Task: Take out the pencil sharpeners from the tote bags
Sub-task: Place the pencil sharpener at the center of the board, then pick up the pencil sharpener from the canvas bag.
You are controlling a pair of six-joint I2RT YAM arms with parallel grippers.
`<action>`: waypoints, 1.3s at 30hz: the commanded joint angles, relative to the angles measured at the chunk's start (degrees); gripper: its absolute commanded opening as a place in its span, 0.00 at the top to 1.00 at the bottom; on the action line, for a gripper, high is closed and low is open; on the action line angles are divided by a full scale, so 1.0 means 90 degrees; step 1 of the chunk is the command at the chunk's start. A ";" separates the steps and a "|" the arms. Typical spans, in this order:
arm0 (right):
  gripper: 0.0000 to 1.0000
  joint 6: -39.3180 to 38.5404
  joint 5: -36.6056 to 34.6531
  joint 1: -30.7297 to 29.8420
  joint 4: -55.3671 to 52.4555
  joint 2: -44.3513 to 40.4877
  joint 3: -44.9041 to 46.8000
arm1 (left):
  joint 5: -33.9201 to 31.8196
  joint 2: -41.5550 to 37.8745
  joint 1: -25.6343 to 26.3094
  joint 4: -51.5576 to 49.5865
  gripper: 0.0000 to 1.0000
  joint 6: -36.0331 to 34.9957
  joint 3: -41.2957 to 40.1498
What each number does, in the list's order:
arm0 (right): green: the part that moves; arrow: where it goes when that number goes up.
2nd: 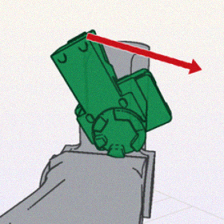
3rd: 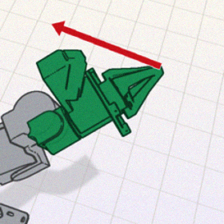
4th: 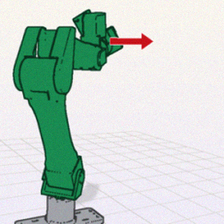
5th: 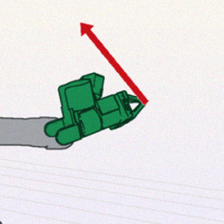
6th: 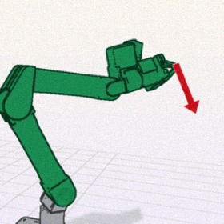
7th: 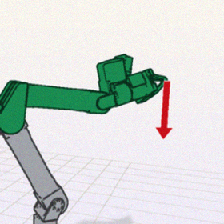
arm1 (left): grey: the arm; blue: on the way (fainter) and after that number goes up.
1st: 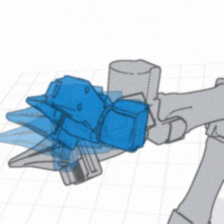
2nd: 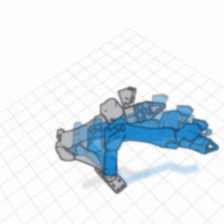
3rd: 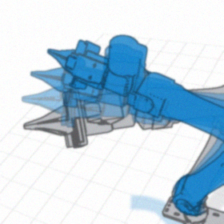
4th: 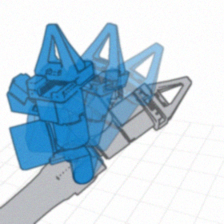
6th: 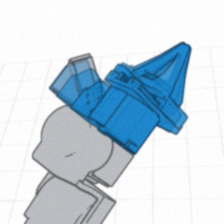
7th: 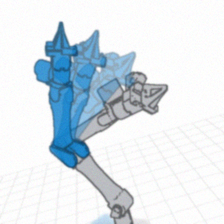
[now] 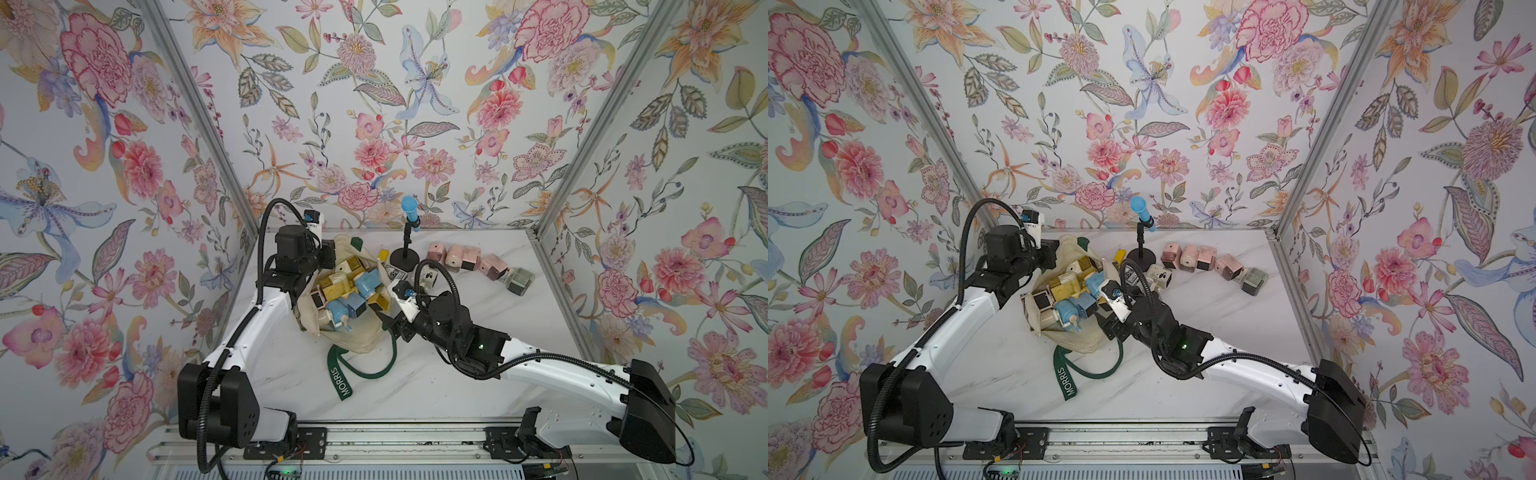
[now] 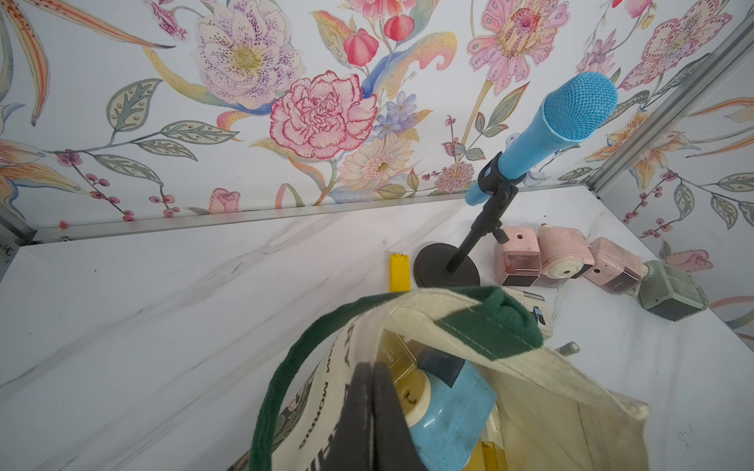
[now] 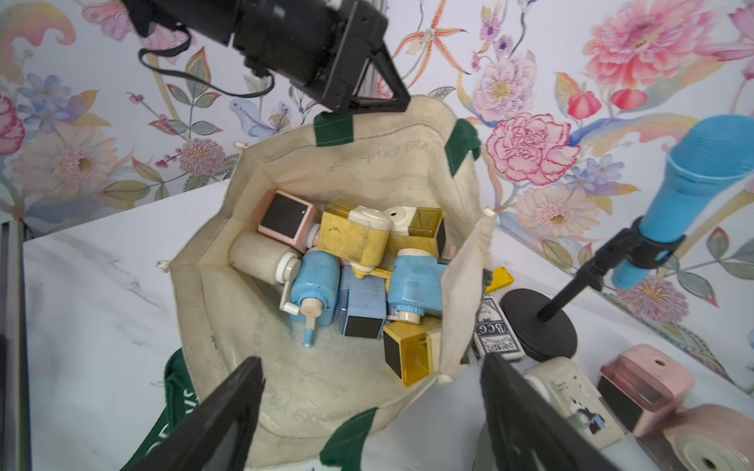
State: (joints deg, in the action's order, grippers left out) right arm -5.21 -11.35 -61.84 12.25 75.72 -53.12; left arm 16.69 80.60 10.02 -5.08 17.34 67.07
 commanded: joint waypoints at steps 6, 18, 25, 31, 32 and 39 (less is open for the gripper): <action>0.17 0.0275 0.0992 -0.0030 -0.0089 0.1426 -0.1116 | 0.0106 -0.0244 0.0039 0.0356 1.00 -0.0042 0.0015; 0.11 0.1662 0.1274 0.0491 -0.0117 0.3560 -0.2758 | 0.0377 -0.0254 0.0039 0.0334 1.00 -0.0042 0.0068; 0.08 0.2276 0.1303 0.0615 -0.0119 0.4380 -0.3508 | 0.0341 -0.0252 0.0032 0.0340 1.00 -0.0052 0.0063; 0.06 0.2789 0.1264 0.0768 -0.0107 0.4871 -0.3881 | 0.0350 -0.0236 0.0034 0.0342 1.00 -0.0044 0.0047; 0.06 0.2845 0.1315 0.0809 -0.0083 0.4944 -0.3922 | 0.0353 -0.0242 0.0038 0.0354 1.00 -0.0042 0.0043; 0.06 0.3084 0.2058 0.1120 0.0240 0.5347 -0.4072 | 0.0354 -0.0216 0.0030 0.0361 1.00 -0.0034 0.0041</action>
State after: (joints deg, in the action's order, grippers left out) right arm 20.58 3.79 -52.60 12.38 122.19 -87.88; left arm 17.85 80.58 10.02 -5.08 17.34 66.98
